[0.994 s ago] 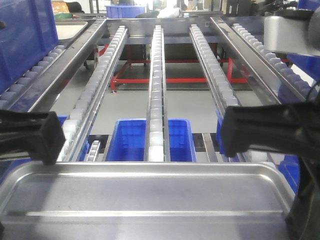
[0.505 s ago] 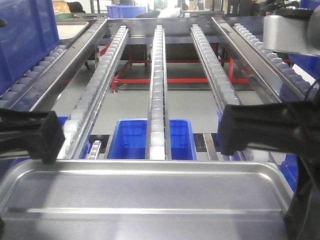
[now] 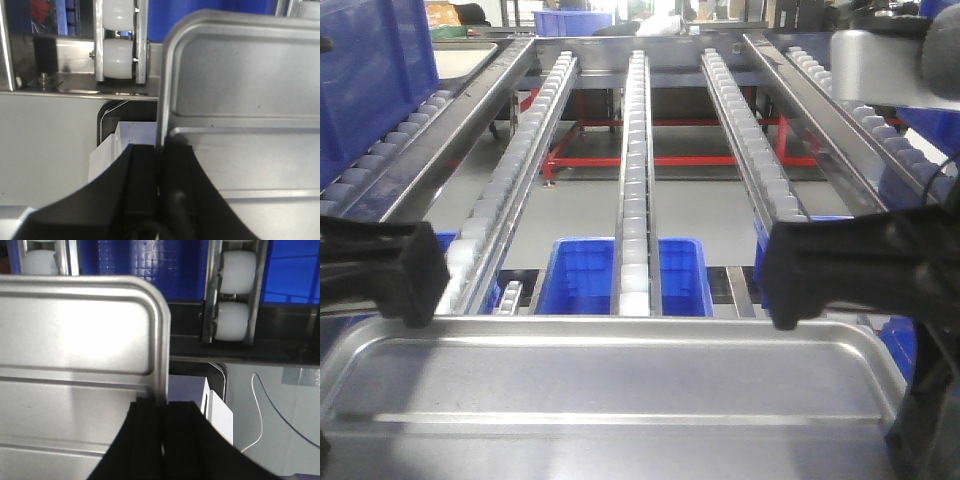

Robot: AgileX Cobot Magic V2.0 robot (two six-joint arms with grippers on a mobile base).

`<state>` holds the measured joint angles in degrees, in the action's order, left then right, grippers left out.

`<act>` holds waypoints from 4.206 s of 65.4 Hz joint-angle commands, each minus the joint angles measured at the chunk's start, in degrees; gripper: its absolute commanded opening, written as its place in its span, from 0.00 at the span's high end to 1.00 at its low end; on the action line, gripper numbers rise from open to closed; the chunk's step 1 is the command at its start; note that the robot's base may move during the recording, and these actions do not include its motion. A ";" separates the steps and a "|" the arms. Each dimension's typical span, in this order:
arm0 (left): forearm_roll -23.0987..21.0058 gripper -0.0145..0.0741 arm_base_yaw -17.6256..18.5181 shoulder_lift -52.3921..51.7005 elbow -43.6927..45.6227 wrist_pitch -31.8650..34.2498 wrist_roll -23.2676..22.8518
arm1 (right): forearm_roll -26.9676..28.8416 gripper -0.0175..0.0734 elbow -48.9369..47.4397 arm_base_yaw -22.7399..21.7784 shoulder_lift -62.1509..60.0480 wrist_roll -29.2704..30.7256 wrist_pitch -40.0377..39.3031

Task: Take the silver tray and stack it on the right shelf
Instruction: 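Hold the tray with both grippers and pull it off the rollers, then hold the tray level in both grippers while the base turns away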

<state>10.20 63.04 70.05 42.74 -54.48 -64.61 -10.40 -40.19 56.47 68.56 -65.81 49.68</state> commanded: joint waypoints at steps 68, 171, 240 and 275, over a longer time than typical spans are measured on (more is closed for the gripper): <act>3.28 0.95 0.22 -1.46 0.85 -3.91 2.72 | -3.10 0.75 -1.12 -0.30 -1.51 0.48 3.57; 2.96 0.95 0.22 -1.46 0.85 -3.91 2.72 | -3.10 0.75 -1.12 -0.36 -1.51 0.48 3.77; 2.96 0.95 0.22 -1.46 0.85 -3.91 2.72 | -3.10 0.75 -1.12 -0.36 -1.51 0.48 3.89; 2.96 0.95 0.22 -1.46 0.85 -3.91 2.72 | -3.10 0.75 -1.12 -0.36 -1.51 0.48 3.89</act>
<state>10.76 63.04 70.05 42.74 -54.16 -62.46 -10.40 -40.19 56.47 68.48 -65.82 49.80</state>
